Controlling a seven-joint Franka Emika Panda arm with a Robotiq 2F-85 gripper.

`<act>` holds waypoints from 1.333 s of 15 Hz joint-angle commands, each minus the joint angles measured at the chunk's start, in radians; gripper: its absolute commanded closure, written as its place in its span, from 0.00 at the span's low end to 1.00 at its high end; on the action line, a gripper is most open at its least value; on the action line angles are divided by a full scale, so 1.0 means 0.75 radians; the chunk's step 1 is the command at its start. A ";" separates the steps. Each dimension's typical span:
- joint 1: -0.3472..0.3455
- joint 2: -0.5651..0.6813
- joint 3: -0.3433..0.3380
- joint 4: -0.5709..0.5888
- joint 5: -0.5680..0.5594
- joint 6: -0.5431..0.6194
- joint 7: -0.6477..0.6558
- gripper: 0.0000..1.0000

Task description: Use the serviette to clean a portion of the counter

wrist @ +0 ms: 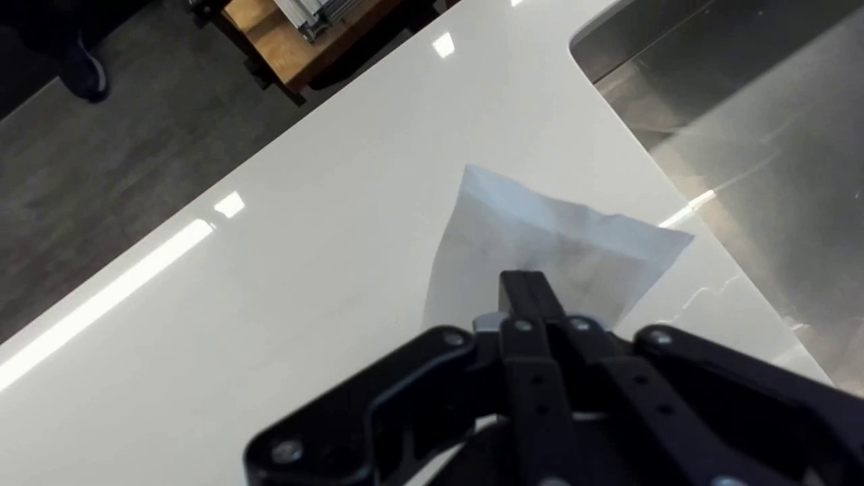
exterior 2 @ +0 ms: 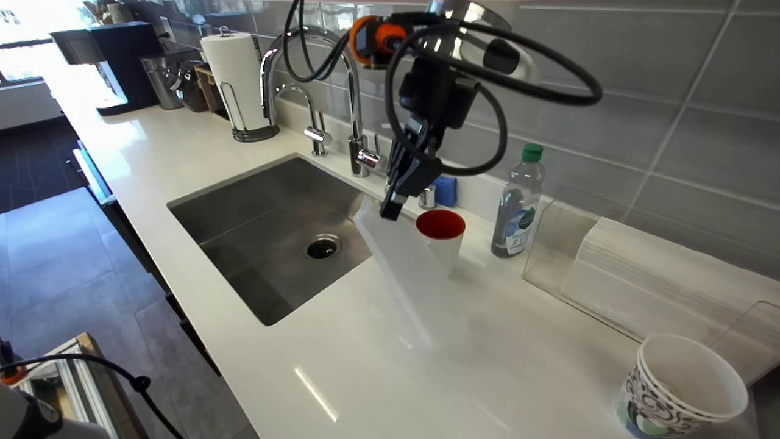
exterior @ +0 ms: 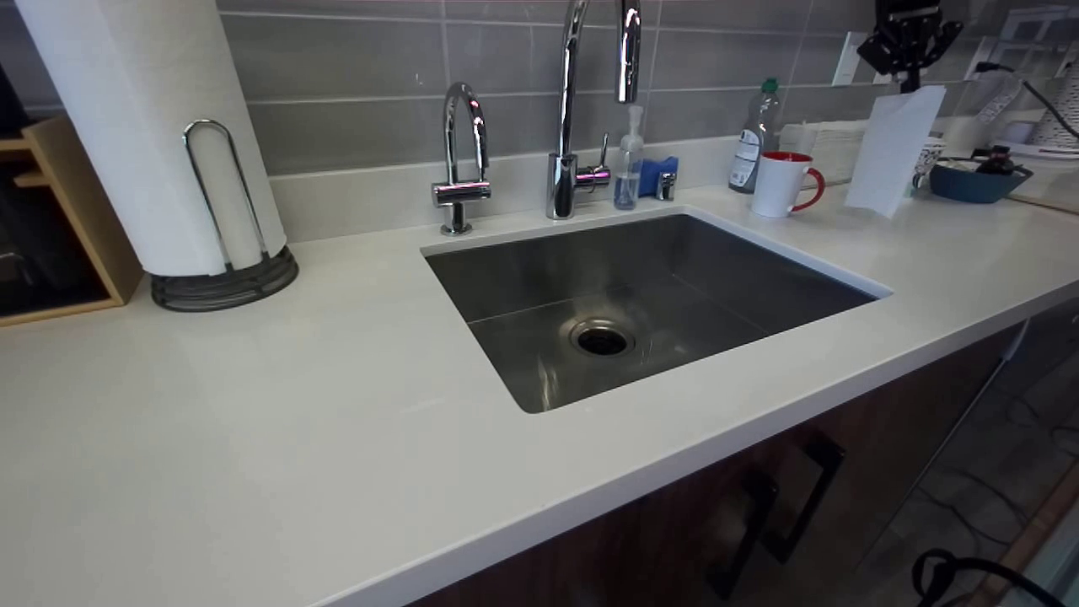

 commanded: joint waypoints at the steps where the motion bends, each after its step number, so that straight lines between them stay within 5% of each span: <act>1: 0.011 0.012 0.023 -0.091 -0.034 0.039 0.153 1.00; 9: 0.048 0.096 0.056 -0.207 0.104 0.164 0.468 1.00; 20: 0.106 0.106 0.102 -0.322 0.196 0.658 0.709 1.00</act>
